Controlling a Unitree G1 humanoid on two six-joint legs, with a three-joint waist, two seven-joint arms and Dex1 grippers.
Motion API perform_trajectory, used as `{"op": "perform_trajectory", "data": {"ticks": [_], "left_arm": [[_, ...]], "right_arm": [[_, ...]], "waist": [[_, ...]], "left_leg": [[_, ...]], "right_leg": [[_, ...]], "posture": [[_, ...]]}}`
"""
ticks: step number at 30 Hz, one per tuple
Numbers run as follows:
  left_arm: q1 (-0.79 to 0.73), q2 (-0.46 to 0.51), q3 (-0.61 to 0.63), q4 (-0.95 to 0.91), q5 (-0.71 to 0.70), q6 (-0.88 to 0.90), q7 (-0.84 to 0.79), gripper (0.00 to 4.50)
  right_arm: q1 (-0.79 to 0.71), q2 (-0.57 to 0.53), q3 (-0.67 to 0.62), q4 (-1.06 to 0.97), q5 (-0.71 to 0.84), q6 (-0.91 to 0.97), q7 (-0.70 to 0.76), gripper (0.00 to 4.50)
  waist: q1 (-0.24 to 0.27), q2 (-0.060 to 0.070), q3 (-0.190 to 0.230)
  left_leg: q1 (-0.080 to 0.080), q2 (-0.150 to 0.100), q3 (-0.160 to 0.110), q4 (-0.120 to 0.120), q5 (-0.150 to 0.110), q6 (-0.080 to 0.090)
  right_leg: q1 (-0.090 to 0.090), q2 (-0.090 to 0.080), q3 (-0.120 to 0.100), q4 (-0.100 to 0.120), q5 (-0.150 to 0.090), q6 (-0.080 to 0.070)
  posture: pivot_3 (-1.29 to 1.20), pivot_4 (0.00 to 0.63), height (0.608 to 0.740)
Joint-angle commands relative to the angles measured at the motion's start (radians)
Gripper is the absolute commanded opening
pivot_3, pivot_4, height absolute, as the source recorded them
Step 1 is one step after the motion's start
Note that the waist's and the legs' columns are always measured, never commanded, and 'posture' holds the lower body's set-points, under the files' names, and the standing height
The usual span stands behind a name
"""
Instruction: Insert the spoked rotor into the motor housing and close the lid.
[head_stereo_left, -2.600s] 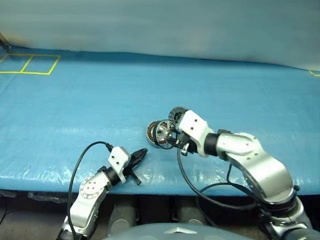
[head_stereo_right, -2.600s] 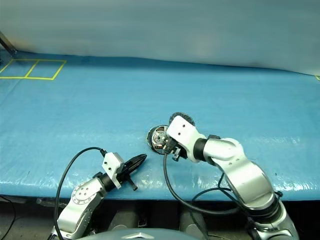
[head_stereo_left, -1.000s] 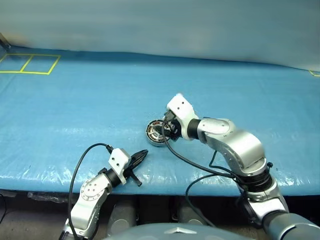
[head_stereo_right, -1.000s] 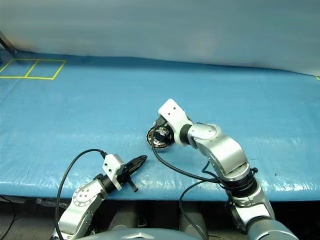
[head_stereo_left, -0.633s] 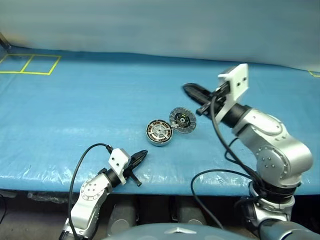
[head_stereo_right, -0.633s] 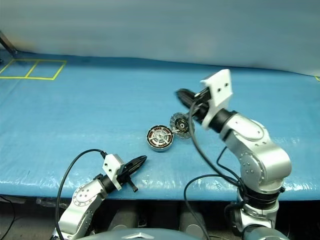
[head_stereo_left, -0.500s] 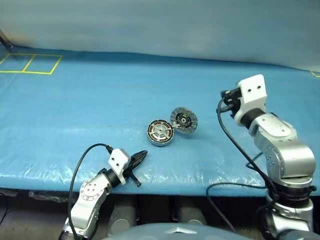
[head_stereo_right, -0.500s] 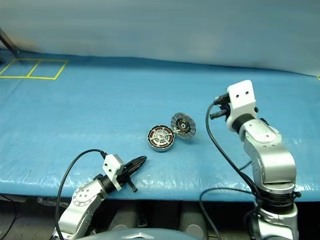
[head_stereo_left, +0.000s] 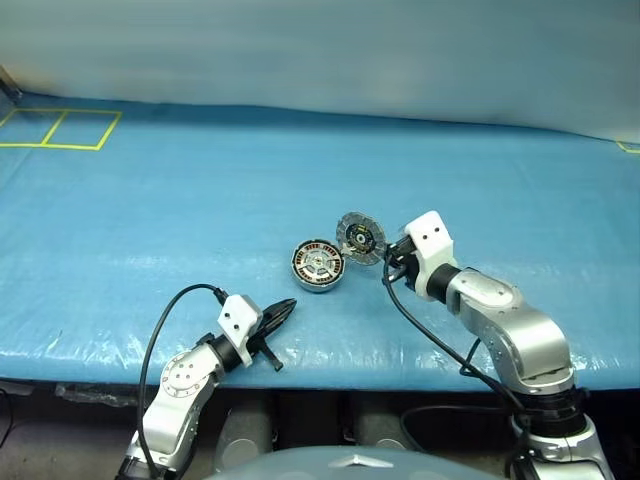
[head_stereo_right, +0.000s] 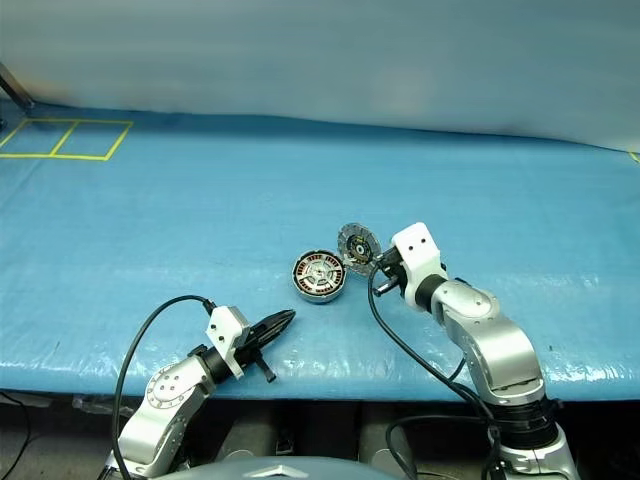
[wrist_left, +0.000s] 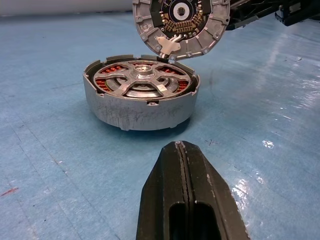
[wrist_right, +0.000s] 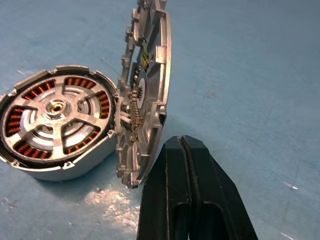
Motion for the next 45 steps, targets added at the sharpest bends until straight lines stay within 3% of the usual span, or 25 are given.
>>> {"op": "perform_trajectory", "data": {"ticks": [1, 14, 36, 41, 45], "left_arm": [[-0.001, -0.001, 0.004, -0.021, -0.002, -0.014, 0.002, 0.00], [-0.002, -0.003, 0.008, -0.016, -0.004, -0.014, 0.005, 0.00], [-0.004, -0.002, 0.010, -0.031, -0.001, -0.006, 0.010, 0.00], [-0.001, -0.005, 0.006, -0.036, -0.001, -0.005, 0.016, 0.00], [-0.001, -0.006, 0.001, -0.037, 0.000, -0.004, 0.018, 0.00]], "right_arm": [[-0.017, 0.031, -0.027, -0.056, 0.088, -0.004, 0.038, 0.04], [-0.065, 0.084, 0.000, -0.046, 0.248, 0.051, 0.061, 0.04], [-0.170, 0.246, 0.147, 0.229, 0.115, -0.131, 0.002, 0.04], [-0.162, 0.360, 0.036, 0.196, 0.177, -0.248, -0.045, 0.04], [-0.132, 0.270, 0.034, 0.134, 0.137, -0.282, -0.003, 0.04]], "waist": [[0.000, 0.000, 0.000], [0.000, 0.000, 0.000], [-0.002, 0.000, 0.000], [-0.001, 0.001, 0.000], [0.001, 0.000, 0.000]], "left_leg": [[0.000, 0.000, 0.000, 0.000, 0.000, 0.000], [0.000, 0.000, 0.000, 0.000, 0.000, 0.000], [0.000, 0.000, 0.000, 0.000, 0.000, 0.000], [0.000, 0.000, 0.000, 0.000, 0.000, -0.001], [0.000, 0.000, 0.000, 0.000, 0.000, 0.000]], "right_leg": [[0.000, 0.000, 0.000, 0.000, 0.000, 0.000], [0.000, 0.000, 0.000, 0.001, 0.000, -0.001], [0.000, 0.001, 0.000, 0.001, 0.000, -0.001], [0.000, 0.001, 0.000, 0.002, 0.000, 0.000], [0.000, 0.001, -0.001, 0.001, 0.000, 0.000]], "posture": [[0.00, 0.150, 0.740], [0.00, 0.150, 0.740], [0.00, 0.150, 0.740], [0.00, 0.150, 0.740], [0.00, 0.150, 0.740]]}}
